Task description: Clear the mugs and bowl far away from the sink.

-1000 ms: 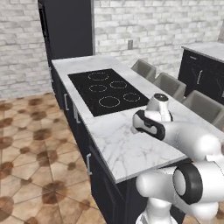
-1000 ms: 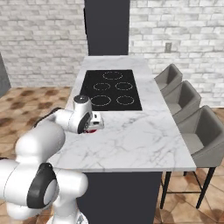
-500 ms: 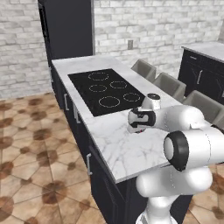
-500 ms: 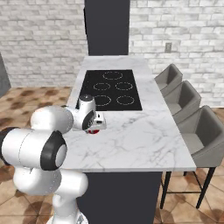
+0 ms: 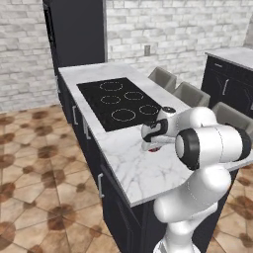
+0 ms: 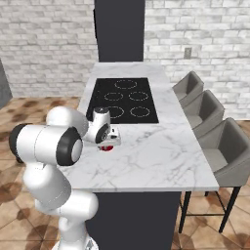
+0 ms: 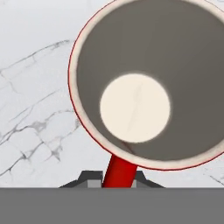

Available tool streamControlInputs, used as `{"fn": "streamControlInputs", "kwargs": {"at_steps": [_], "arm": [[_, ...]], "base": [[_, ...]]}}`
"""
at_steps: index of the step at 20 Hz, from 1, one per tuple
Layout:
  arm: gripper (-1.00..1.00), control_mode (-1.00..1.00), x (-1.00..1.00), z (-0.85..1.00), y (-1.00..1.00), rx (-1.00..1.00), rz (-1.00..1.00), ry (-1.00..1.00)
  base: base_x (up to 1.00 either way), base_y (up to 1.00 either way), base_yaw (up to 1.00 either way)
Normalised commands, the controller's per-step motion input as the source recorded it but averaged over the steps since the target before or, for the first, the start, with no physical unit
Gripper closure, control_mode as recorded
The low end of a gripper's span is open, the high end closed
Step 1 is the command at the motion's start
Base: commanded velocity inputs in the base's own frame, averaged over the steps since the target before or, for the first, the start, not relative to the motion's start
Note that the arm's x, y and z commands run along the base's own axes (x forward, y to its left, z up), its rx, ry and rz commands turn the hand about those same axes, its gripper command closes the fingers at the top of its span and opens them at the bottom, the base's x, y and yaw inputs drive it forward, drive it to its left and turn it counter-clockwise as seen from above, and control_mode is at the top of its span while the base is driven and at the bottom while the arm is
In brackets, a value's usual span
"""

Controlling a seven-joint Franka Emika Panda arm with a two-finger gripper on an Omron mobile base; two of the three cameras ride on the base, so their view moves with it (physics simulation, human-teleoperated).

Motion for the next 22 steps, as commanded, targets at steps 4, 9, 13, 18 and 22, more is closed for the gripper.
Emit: {"fn": "streamControlInputs", "kwargs": {"at_steps": [4, 9, 13, 18, 22], "arm": [[1.0, -1.0, 0.1, -0.33, -0.03, 0.0, 0.0, 0.0], [1.0, -1.0, 0.14, -0.35, -0.01, 0.0, 0.0, 0.0], [-1.0, -1.0, 0.09, -0.45, 0.0, 0.0, 0.0, 0.0], [-1.0, -1.0, 0.02, -0.03, 0.0, 0.02, 0.0, 0.0], [-1.0, -1.0, 0.0, 0.04, 0.0, 0.03, -0.01, 0.0]], "base": [[0.0, 0.0, 0.0], [0.0, 0.0, 0.0], [0.0, 0.0, 0.0], [0.0, 0.0, 0.0], [0.0, 0.0, 0.0]]}}
